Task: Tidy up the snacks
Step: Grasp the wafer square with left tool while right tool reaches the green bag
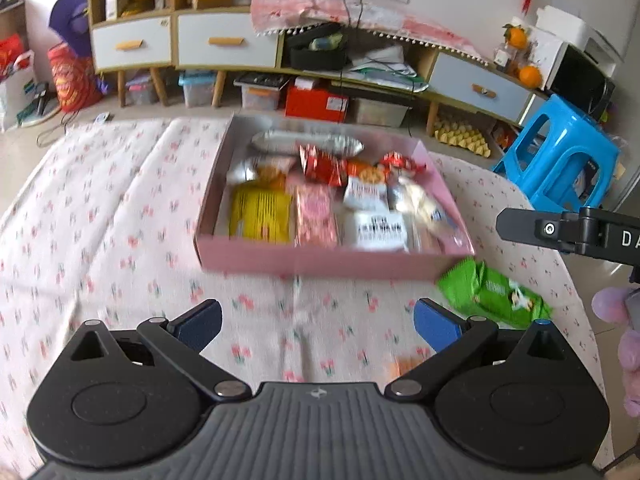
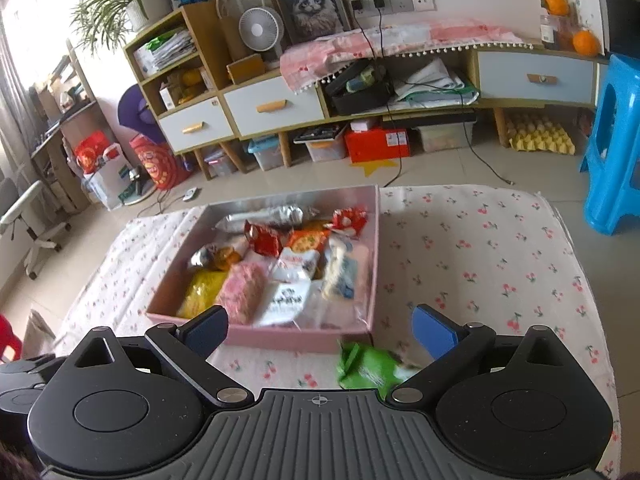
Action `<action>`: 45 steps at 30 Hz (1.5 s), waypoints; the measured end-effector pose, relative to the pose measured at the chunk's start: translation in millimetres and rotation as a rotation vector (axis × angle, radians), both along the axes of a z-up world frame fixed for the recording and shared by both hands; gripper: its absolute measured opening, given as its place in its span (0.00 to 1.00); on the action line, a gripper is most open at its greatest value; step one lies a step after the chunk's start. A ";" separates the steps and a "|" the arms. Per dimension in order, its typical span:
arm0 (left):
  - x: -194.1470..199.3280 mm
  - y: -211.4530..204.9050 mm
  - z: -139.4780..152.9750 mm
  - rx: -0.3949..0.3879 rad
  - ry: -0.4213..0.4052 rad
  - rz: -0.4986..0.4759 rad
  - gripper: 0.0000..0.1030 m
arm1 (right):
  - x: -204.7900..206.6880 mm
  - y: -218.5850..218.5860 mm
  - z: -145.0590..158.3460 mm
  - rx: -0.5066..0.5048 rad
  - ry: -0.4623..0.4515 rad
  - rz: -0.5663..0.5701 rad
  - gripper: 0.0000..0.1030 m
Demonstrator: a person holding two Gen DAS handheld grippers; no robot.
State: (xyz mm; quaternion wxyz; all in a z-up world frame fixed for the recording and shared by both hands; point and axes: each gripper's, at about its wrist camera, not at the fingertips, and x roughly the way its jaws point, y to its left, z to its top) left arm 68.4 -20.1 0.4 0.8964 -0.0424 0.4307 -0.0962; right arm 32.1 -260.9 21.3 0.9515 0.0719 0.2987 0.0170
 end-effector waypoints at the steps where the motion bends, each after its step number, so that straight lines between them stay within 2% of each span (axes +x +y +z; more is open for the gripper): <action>1: -4.3 -0.3 -4.2 -0.007 0.001 0.001 0.99 | -3.2 -3.0 -3.3 -0.005 -0.008 -0.003 0.97; 9: -30.1 -16.7 -27.2 0.050 -0.047 -0.020 0.98 | -6.5 -39.3 -22.6 -0.037 0.012 -0.054 0.97; 15: -42.0 -26.2 -41.5 -0.001 -0.035 -0.079 0.86 | 2.7 -65.7 -41.9 -0.016 0.062 -0.096 0.95; 17: -42.8 -26.0 -41.7 -0.038 -0.030 -0.101 0.83 | 5.4 -71.5 -48.3 0.023 0.082 -0.096 0.85; 18: -43.5 -26.4 -42.6 -0.061 -0.028 -0.113 0.76 | 6.6 -74.8 -52.0 0.054 0.100 -0.083 0.68; 19: -44.0 -26.8 -44.1 -0.080 -0.026 -0.125 0.72 | 7.3 -78.0 -56.4 0.097 0.117 -0.067 0.57; 20: -44.2 -28.4 -45.2 -0.092 -0.021 -0.137 0.64 | 6.8 -82.3 -58.4 0.159 0.118 -0.051 0.52; 22: -44.4 -29.6 -47.3 -0.104 -0.012 -0.151 0.53 | 5.6 -83.0 -57.9 0.204 0.125 -0.035 0.47; 24: -44.2 -31.5 -48.2 -0.113 -0.005 -0.159 0.44 | 2.2 -77.4 -55.5 0.174 0.118 -0.009 0.45; 28: -46.2 -36.5 -49.0 -0.114 -0.005 -0.181 0.41 | -5.2 -63.5 -51.4 0.146 0.130 0.045 0.39; 32: -47.8 -38.9 -48.9 -0.101 -0.013 -0.185 0.41 | -14.7 -48.2 -47.9 0.112 0.145 0.095 0.38; 36: -45.5 -41.2 -48.9 -0.089 -0.009 -0.189 0.48 | -24.8 -35.9 -43.8 0.086 0.148 0.211 0.43; 38: -46.3 -42.8 -49.3 -0.082 -0.014 -0.189 0.49 | -28.5 -31.9 -43.0 0.052 0.142 0.217 0.49; 40: -46.8 -44.5 -49.9 -0.073 -0.018 -0.191 0.49 | -30.6 -29.6 -43.2 0.009 0.134 0.212 0.65; 42: -46.2 -45.6 -50.5 -0.069 -0.020 -0.189 0.52 | -31.2 -28.0 -45.5 -0.031 0.132 0.210 0.69; 45: -45.0 -47.0 -51.6 -0.064 -0.023 -0.183 0.55 | -29.8 -24.5 -52.0 -0.110 0.155 0.215 0.69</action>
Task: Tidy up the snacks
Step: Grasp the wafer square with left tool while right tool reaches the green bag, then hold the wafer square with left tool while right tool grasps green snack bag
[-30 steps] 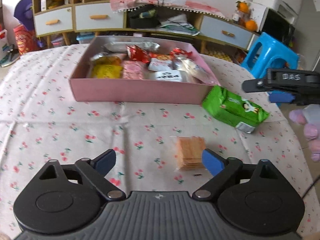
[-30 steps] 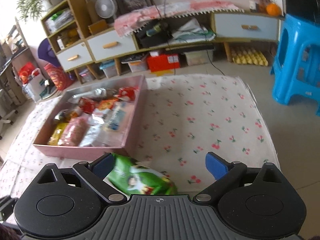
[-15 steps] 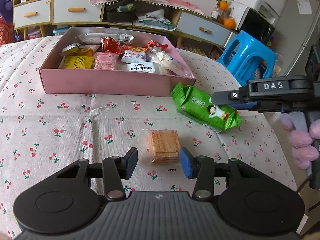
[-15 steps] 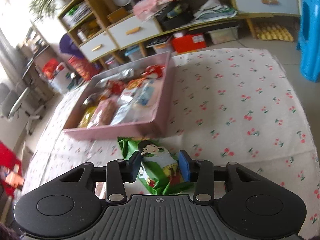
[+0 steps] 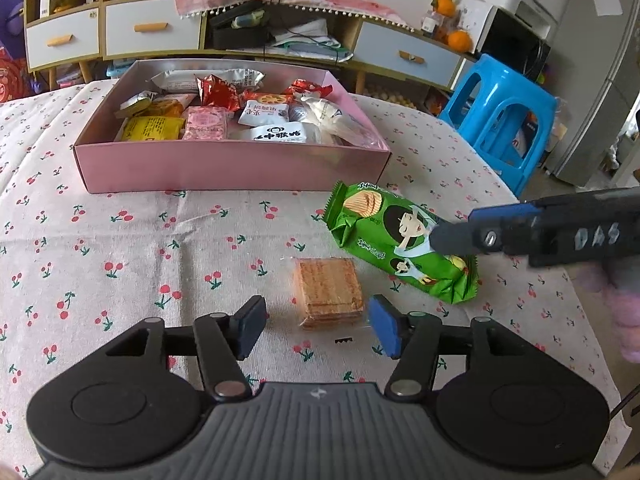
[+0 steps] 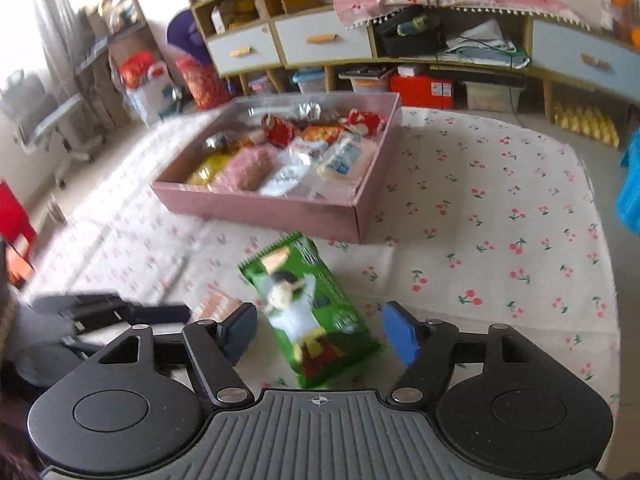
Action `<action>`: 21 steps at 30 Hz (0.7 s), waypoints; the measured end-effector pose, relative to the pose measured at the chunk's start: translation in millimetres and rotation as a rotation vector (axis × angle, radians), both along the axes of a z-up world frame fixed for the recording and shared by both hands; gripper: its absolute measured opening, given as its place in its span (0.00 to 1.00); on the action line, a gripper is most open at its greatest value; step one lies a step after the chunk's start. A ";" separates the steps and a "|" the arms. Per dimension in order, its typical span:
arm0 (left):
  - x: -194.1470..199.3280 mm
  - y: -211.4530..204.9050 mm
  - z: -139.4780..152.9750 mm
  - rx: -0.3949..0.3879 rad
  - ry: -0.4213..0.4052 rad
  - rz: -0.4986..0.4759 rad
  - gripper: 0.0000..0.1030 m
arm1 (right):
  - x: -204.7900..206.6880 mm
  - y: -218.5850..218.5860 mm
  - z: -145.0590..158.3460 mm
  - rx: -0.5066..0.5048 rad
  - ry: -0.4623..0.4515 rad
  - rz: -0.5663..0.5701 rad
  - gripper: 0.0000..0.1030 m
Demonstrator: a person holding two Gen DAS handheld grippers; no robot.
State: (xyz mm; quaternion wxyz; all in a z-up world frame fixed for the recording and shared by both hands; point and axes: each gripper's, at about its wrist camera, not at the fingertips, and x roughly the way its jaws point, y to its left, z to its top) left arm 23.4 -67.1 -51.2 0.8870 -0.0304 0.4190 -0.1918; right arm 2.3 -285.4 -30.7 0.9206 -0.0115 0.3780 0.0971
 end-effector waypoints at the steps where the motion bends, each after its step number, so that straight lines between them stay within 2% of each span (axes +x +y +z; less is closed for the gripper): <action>1: -0.1 -1.1 -0.4 0.004 -0.001 0.000 0.57 | 1.4 2.3 -3.0 -0.028 0.012 0.003 0.69; 4: 0.7 -6.0 -1.1 0.019 -0.009 -0.005 0.61 | 5.6 4.0 -9.8 -0.086 0.046 0.009 0.69; 8: 0.7 -13.8 -1.5 0.033 -0.026 -0.018 0.59 | 9.1 4.8 -10.8 -0.080 0.056 0.015 0.69; 14: -0.8 -21.8 -2.2 0.115 -0.056 -0.022 0.47 | 11.4 7.6 -14.6 -0.095 0.069 0.026 0.69; 17: -0.5 -20.6 -1.0 0.125 -0.057 -0.023 0.37 | 13.1 7.8 -16.5 -0.093 0.073 0.023 0.69; 21: -0.5 -18.0 1.4 0.143 -0.045 -0.016 0.35 | 13.7 11.6 -19.0 -0.106 0.063 0.038 0.69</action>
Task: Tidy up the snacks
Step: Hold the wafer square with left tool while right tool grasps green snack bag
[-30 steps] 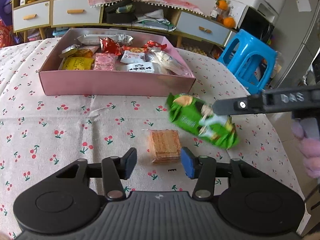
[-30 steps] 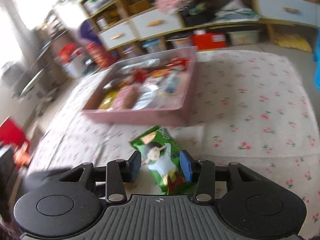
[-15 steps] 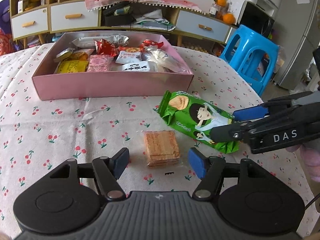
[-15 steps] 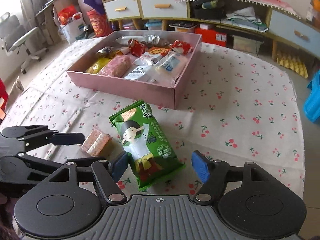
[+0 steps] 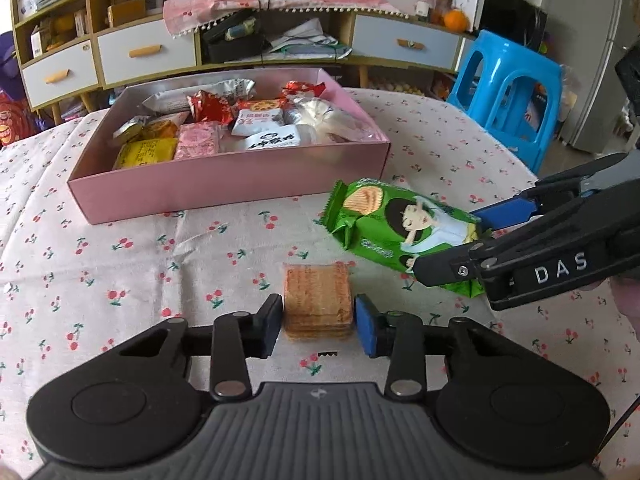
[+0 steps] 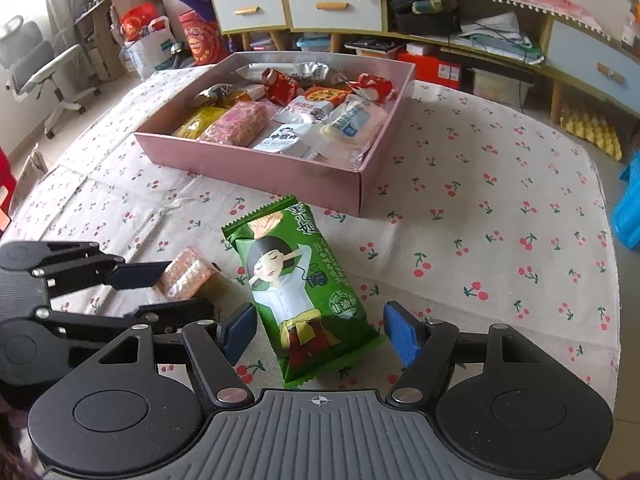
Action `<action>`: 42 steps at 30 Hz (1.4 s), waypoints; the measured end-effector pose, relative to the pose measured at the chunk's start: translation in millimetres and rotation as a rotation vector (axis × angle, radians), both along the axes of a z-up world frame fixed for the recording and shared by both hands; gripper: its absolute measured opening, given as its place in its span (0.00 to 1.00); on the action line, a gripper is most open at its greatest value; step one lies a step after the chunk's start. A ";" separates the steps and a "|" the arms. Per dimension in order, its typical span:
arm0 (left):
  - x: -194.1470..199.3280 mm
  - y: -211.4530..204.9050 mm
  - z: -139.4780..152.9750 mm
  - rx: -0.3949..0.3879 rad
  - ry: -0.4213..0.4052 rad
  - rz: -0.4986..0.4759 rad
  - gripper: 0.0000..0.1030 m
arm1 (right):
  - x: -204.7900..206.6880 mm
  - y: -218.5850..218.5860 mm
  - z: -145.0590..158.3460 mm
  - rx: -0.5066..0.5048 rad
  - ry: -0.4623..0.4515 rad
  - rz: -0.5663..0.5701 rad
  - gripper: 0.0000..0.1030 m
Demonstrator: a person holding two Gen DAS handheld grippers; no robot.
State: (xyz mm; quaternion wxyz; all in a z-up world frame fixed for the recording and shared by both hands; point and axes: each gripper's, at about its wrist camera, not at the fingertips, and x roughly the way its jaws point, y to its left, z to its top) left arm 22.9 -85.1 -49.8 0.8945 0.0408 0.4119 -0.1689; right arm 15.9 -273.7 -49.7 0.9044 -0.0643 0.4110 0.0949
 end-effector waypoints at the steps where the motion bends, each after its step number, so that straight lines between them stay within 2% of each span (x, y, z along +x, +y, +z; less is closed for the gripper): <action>1: 0.3 2.7 1.7 0.001 0.010 0.004 0.35 | 0.6 1.1 -1.7 -0.007 0.002 0.003 0.69; 6: 1.0 15.4 5.2 0.002 0.022 0.019 0.35 | 7.1 10.3 -12.8 -0.060 0.011 0.006 0.72; 8: 3.4 18.7 4.1 -0.001 0.028 0.029 0.35 | 9.4 15.1 -14.2 -0.074 0.013 0.007 0.75; 10: 3.9 21.5 3.4 -0.015 0.033 0.032 0.35 | 10.8 16.8 -15.9 -0.063 0.010 0.003 0.84; 13: 1.5 22.1 3.3 -0.007 0.024 0.025 0.35 | 9.3 22.7 -20.7 -0.092 -0.011 0.017 0.88; 18: 1.7 26.4 3.2 -0.024 0.026 0.024 0.35 | 5.8 22.7 -23.4 -0.093 -0.042 0.023 0.89; 33: 7.3 39.7 3.2 -0.095 0.023 0.036 0.33 | 8.3 27.8 -21.4 -0.112 -0.047 0.036 0.87; 38: 7.9 42.1 5.9 -0.105 0.025 0.036 0.33 | 8.4 28.7 -19.0 -0.114 -0.055 0.033 0.79; 39: 8.1 42.8 6.4 -0.109 0.027 0.037 0.33 | 8.5 28.4 -17.8 -0.111 -0.056 0.028 0.73; 40: 8.7 43.7 6.8 -0.112 0.029 0.038 0.33 | 8.6 28.0 -16.1 -0.106 -0.060 0.022 0.62; 42: 9.6 45.6 8.0 -0.115 0.031 0.044 0.33 | 9.7 26.7 -11.7 -0.089 -0.066 0.009 0.54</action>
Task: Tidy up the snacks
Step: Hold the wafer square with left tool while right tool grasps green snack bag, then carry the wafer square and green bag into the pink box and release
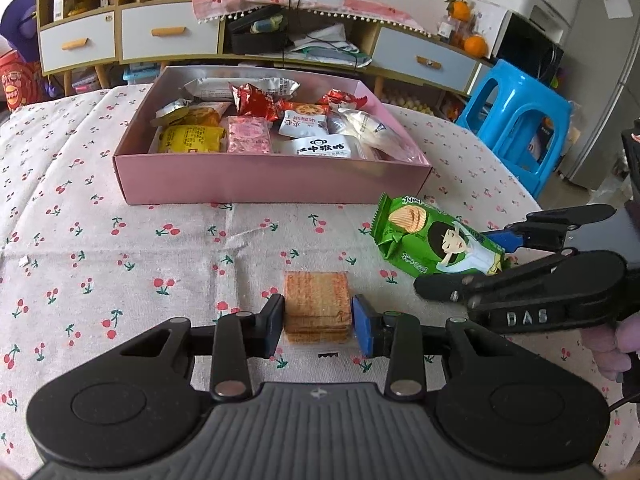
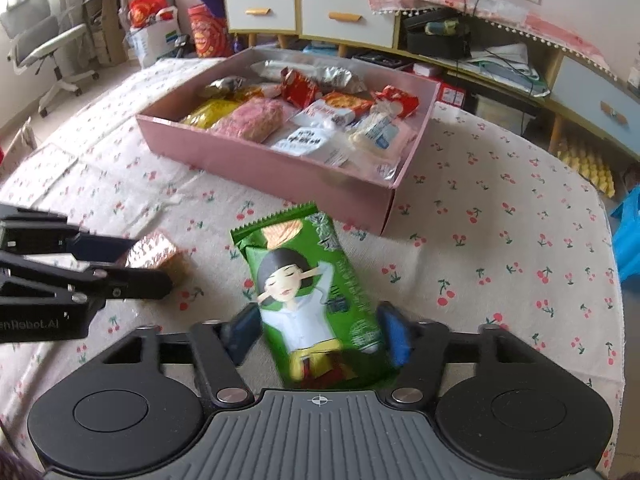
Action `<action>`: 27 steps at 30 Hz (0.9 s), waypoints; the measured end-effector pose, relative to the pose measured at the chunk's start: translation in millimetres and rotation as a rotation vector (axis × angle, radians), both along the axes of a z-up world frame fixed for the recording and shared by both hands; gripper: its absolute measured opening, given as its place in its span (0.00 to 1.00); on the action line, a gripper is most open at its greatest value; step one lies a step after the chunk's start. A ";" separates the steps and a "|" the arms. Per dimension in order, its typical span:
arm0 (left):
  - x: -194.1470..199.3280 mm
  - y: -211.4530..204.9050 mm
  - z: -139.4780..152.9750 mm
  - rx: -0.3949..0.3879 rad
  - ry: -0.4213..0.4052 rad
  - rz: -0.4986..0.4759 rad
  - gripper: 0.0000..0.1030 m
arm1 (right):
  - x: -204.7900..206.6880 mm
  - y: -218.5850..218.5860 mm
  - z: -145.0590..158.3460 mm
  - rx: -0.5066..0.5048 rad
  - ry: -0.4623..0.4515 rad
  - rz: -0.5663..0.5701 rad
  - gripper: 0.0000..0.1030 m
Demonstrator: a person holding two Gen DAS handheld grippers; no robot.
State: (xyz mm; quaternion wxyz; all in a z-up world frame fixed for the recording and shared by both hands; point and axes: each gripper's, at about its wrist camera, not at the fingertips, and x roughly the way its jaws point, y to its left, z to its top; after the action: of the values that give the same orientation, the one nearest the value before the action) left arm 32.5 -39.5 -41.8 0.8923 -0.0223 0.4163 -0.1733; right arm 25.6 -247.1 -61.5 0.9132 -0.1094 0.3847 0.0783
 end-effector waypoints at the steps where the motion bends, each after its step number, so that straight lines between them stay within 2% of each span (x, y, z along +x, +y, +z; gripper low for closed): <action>1: 0.3 1.1 1.1 -0.001 0.000 0.005 0.33 | 0.6 -0.6 2.0 0.011 0.001 -0.002 0.48; 2: 0.8 2.3 1.9 -0.002 -0.001 0.009 0.33 | 1.4 -1.0 4.5 0.025 0.001 -0.002 0.44; 13: 8.4 16.3 19.4 -0.026 -0.033 0.031 0.32 | -5.0 9.4 31.3 0.110 -0.040 0.037 0.44; 21: 24.0 33.7 37.0 -0.124 -0.021 0.082 0.32 | -10.6 11.6 57.1 0.177 -0.109 0.044 0.44; 27: 36.7 35.4 48.0 -0.087 -0.024 0.066 0.32 | 5.0 11.6 72.3 0.258 -0.144 0.006 0.44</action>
State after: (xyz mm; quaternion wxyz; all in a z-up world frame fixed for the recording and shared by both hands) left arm 69.2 -4.1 6.3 0.9007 -0.0725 0.3966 -0.1622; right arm 30.6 -235.4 10.8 0.9446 0.0026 0.3047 0.1218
